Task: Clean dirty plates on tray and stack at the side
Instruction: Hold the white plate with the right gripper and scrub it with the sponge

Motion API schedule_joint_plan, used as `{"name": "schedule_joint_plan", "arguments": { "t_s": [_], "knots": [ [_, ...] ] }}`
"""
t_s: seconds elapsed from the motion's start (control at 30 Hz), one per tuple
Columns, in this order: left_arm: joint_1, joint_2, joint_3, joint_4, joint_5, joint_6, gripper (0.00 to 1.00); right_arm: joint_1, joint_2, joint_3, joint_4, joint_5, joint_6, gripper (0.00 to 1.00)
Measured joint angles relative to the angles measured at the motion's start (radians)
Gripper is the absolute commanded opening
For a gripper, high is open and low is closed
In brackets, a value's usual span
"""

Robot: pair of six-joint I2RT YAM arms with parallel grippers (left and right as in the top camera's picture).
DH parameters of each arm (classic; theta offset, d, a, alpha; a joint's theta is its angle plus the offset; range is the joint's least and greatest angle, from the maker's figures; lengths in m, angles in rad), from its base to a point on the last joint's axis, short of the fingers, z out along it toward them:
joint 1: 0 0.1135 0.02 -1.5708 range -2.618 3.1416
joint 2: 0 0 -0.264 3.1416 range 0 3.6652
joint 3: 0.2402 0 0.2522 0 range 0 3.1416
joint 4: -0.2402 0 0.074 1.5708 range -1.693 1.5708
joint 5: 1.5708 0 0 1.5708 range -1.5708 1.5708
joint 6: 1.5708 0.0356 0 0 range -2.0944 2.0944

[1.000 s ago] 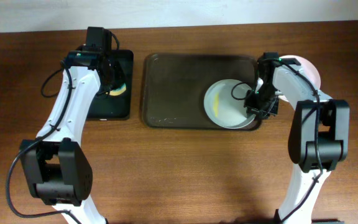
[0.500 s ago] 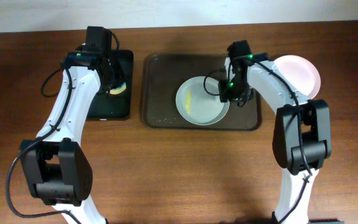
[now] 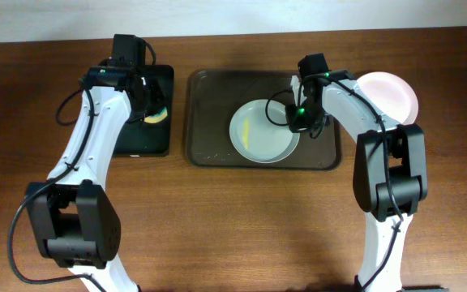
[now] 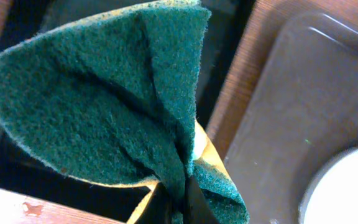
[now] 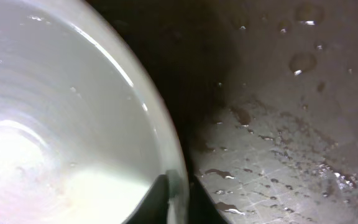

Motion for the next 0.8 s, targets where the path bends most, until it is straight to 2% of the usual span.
{"name": "schedule_joint_plan", "arguments": {
  "t_s": [0.13,0.3,0.47,0.7,0.8],
  "knots": [
    [-0.027,0.0,0.0,0.019,0.084,0.038,0.0,0.0,0.0,0.008,0.002,-0.023,0.025,0.04],
    [-0.138,0.013,0.0,0.078,0.169,0.049,0.0,0.0,0.0,0.008,0.004,-0.071,0.046,0.04],
    [-0.239,0.115,0.0,0.143,0.279,0.048,0.0,0.0,0.004,0.008,0.005,-0.123,0.053,0.04],
    [-0.312,0.19,-0.001,0.155,0.335,0.053,0.0,0.0,0.007,0.008,0.006,-0.146,0.078,0.04],
    [-0.319,0.204,-0.002,0.168,0.409,0.122,0.0,0.0,0.007,0.008,0.007,-0.153,0.079,0.04]
  ]
}}
